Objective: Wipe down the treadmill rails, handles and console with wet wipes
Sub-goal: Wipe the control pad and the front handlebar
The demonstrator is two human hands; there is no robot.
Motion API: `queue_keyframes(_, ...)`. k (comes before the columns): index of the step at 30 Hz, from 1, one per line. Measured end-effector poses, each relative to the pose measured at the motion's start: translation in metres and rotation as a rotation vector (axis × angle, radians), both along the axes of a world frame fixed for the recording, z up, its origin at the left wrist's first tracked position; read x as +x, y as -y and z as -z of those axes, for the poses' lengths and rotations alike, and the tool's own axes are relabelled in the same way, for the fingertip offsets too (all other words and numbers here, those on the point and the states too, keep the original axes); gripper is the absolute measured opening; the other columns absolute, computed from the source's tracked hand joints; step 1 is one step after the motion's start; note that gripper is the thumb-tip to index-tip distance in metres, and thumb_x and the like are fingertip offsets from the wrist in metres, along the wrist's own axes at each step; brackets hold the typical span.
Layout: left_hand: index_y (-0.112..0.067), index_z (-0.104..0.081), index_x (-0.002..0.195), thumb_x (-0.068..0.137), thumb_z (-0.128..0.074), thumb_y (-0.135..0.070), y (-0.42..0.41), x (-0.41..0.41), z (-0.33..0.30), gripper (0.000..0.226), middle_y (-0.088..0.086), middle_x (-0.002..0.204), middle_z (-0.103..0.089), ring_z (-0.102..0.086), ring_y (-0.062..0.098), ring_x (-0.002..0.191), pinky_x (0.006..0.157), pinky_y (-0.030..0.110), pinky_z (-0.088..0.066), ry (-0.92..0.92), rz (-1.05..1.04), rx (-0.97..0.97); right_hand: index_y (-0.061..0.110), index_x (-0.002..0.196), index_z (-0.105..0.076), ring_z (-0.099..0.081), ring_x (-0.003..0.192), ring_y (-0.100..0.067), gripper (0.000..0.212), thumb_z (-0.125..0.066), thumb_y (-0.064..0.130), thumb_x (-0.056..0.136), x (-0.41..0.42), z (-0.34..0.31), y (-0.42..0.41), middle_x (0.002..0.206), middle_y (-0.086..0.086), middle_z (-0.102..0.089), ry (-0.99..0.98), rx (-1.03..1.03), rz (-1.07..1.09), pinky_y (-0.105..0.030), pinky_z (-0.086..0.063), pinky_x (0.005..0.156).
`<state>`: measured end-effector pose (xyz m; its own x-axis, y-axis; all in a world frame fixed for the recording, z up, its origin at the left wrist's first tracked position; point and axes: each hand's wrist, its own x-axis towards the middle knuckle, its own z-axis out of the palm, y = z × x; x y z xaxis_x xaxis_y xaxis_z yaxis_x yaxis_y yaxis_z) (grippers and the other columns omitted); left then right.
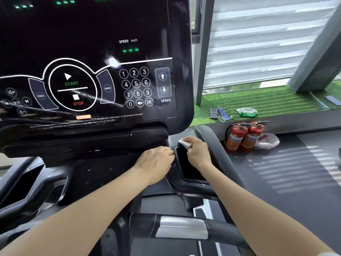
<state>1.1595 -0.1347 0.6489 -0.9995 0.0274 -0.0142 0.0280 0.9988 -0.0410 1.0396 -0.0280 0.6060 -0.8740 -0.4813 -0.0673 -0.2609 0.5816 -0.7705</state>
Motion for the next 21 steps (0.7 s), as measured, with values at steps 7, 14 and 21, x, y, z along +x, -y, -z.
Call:
queue_keyframes(7, -0.018, -0.053, 0.129, 0.097, -0.041, -0.025, 0.001, 0.005, -0.005, 0.035, -0.006, 0.135, -0.049, -0.040, 0.013, 0.128, 0.099, 0.029, -0.040, 0.062, -0.027, 0.015, 0.018, 0.109, -0.067, -0.058, 0.094, -0.020, 0.035, -0.046, -0.001, 0.089, 0.002, -0.006, 0.012, 0.108, -0.007, -0.067, 0.042, 0.026, -0.120, -0.014, -0.032, 0.066)
queue_keyframes(14, -0.019, -0.057, 0.123, 0.096, -0.043, -0.025, 0.004, 0.017, -0.012, 0.031, -0.011, 0.135, -0.049, -0.040, 0.011, 0.128, 0.095, 0.032, -0.043, 0.128, -0.083, 0.031, 0.017, 0.104, -0.069, -0.057, 0.089, -0.017, 0.033, -0.047, -0.002, 0.089, 0.011, -0.007, 0.005, 0.104, -0.004, -0.067, 0.064, 0.028, -0.208, -0.017, -0.036, 0.073)
queue_keyframes(21, -0.018, -0.056, 0.121, 0.094, -0.046, -0.023, 0.003, 0.023, -0.014, 0.029, -0.011, 0.131, -0.050, -0.045, 0.015, 0.123, 0.091, 0.037, -0.047, 0.215, -0.125, 0.090, 0.013, 0.102, -0.070, -0.054, 0.085, -0.014, 0.042, -0.041, -0.010, 0.083, 0.027, -0.012, -0.021, 0.096, -0.001, -0.065, 0.053, 0.023, -0.291, -0.010, -0.036, 0.068)
